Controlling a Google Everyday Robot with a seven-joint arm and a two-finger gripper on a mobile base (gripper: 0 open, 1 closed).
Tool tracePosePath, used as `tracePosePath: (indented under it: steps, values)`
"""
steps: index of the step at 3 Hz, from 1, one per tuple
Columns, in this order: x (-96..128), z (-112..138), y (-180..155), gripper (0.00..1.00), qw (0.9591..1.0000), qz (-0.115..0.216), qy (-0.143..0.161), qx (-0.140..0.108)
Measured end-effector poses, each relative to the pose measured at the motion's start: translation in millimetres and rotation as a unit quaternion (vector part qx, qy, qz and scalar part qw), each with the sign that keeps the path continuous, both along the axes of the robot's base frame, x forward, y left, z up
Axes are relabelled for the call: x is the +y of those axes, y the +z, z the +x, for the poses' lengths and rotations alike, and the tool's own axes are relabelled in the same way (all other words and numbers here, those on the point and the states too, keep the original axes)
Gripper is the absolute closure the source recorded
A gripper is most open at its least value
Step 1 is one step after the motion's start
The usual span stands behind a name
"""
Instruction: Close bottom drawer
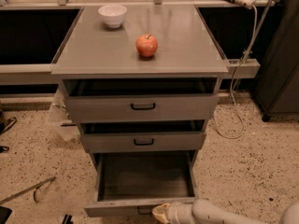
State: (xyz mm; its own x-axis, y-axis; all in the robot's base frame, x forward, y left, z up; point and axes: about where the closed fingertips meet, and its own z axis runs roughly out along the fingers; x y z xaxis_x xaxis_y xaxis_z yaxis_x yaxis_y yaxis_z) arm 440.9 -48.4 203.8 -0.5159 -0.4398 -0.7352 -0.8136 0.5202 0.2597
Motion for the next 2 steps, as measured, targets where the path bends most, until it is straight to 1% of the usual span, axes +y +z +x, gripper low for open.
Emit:
tracePosePath:
  steps: [1,2]
  values:
    - [-3.0,28.2,-8.6,1.00,0.9998,0.005,-0.015,-0.013]
    - [-3.0,28.3,-8.5,1.00,0.9998,0.005,-0.015,-0.013]
